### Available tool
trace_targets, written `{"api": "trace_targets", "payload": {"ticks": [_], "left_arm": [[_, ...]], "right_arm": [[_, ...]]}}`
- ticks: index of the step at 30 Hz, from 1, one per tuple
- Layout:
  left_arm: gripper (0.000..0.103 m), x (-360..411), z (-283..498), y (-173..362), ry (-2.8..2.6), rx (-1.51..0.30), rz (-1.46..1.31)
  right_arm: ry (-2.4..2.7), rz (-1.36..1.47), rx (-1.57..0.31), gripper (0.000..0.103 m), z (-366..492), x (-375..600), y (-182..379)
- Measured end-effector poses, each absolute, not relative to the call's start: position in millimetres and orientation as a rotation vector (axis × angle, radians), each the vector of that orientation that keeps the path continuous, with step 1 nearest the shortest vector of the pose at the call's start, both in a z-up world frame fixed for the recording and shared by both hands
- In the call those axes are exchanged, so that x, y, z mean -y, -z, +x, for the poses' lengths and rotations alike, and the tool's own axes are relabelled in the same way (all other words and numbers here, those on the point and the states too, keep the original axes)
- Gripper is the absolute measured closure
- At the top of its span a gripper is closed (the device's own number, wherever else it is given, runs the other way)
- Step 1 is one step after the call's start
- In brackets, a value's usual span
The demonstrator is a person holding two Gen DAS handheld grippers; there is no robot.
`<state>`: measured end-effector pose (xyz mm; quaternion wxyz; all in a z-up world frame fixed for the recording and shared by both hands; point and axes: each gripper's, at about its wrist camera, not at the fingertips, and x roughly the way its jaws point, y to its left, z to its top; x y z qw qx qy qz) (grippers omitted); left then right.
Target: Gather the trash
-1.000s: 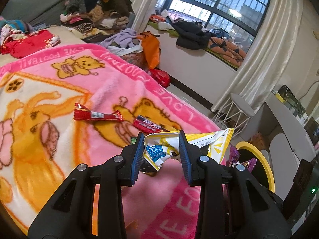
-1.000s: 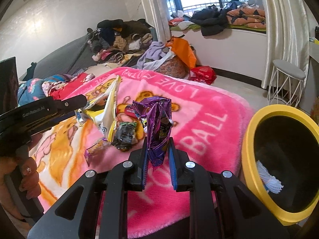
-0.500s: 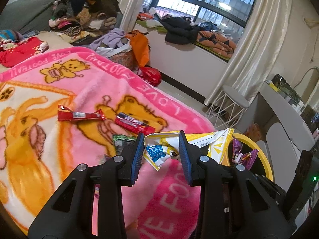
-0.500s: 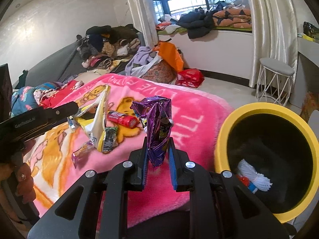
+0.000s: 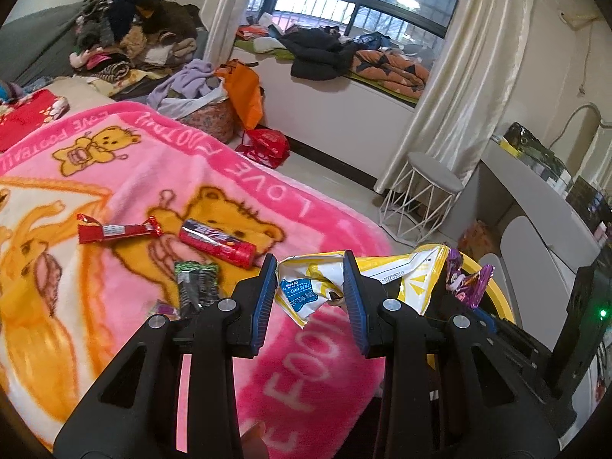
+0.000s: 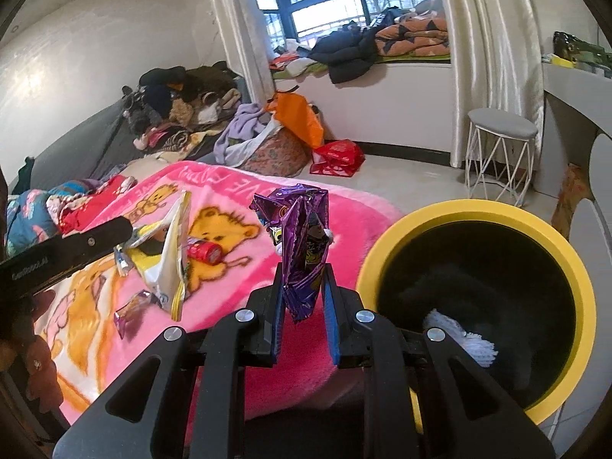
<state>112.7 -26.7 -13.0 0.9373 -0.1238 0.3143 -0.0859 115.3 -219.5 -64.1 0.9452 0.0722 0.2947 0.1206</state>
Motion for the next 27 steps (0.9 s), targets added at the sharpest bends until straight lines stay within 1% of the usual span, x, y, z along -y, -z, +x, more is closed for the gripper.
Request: {"api": "trace_targets", "payload": {"ticks": [27], "left_arm": [[0.075,101,120,9,0.272,-0.639,-0.134]], "right_arm": [[-0.085,0.257,-0.556,0.086,121,295,65]]}}
